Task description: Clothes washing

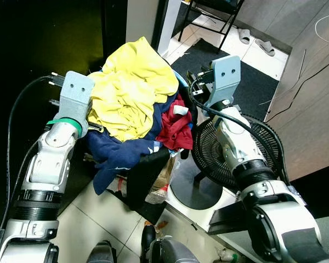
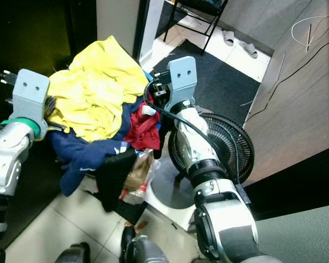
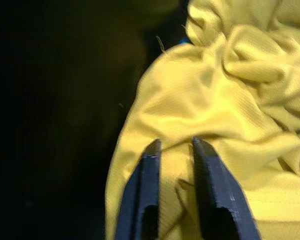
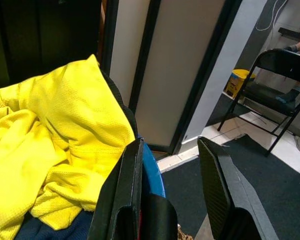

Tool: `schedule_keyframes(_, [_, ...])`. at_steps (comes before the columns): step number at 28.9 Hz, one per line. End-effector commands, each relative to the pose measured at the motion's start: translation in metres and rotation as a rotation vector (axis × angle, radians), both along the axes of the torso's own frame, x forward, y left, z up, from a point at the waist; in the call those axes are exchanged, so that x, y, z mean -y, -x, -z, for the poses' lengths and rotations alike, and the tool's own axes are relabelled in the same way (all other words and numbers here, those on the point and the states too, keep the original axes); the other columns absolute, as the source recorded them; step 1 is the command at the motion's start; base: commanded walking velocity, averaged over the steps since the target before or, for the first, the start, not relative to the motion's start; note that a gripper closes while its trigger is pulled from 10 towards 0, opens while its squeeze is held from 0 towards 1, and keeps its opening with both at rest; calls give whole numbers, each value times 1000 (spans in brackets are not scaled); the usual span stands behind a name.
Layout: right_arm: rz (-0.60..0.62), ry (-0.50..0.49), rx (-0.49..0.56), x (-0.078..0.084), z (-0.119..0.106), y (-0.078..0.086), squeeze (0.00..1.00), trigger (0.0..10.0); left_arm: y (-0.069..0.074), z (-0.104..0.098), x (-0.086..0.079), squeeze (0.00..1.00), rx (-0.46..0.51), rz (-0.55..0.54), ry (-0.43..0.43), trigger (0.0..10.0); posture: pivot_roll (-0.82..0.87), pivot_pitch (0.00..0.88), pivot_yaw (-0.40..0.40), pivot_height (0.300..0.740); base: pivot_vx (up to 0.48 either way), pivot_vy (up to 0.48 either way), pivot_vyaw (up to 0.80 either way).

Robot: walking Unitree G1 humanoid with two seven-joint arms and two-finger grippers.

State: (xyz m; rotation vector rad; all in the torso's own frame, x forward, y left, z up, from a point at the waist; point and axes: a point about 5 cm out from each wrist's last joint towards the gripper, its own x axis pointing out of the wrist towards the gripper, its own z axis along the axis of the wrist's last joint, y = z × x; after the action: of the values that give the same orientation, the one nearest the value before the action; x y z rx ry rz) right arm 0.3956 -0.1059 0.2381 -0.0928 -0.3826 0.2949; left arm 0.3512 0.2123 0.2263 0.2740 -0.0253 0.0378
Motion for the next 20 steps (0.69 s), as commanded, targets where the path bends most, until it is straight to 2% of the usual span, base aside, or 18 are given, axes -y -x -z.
schedule_keyframes(1, [14, -5, -7, 4, 3, -1, 0, 10000, -2, -10, 0, 1000, 20, -3, 54, 10000, 147, 153, -153, 740, 0, 0, 0])
schedule_keyframes(5, [15, -8, -6, 4, 3, -1, 0, 10000, -4, -16, -1, 1000, 21, -10, 47, 10000, 149, 151, -147, 740, 0, 0, 0])
schedule_keyframes(11, [18, -13, -5, 4, 4, -1, 0, 10000, -4, -11, 1, 1000, -8, 7, 12, 10000, 144, 156, -141, 740, 0, 0, 0])
schedule_keyframes(12, [20, -14, -5, 5, 5, 0, 0, 10000, -3, -4, 7, 145, -57, 54, -3, 10000, 142, 159, -137, 740, 0, 0, 0])
schedule_keyframes(13, [21, -14, -6, 6, 6, 0, 0, 10000, -2, 1, 11, 145, -94, 86, -11, 10000, 142, 159, -137, 740, 0, 0, 0])
schedule_keyframes(14, [24, -13, -7, 7, 6, 0, 0, 10000, 0, 6, 15, 0, -120, 113, -12, 10000, 141, 161, -134, 740, 0, 0, 0])
schedule_keyframes(18, [30, -12, -10, 9, 8, 0, 0, 10000, 0, 9, 18, 0, -138, 123, 1, 10000, 140, 164, -131, 740, 0, 0, 0])
schedule_keyframes(20, [32, -13, -11, 8, 9, 0, 0, 10000, -6, 12, 13, 0, -141, 55, 27, 10000, 136, 169, -129, 740, 0, 0, 0])
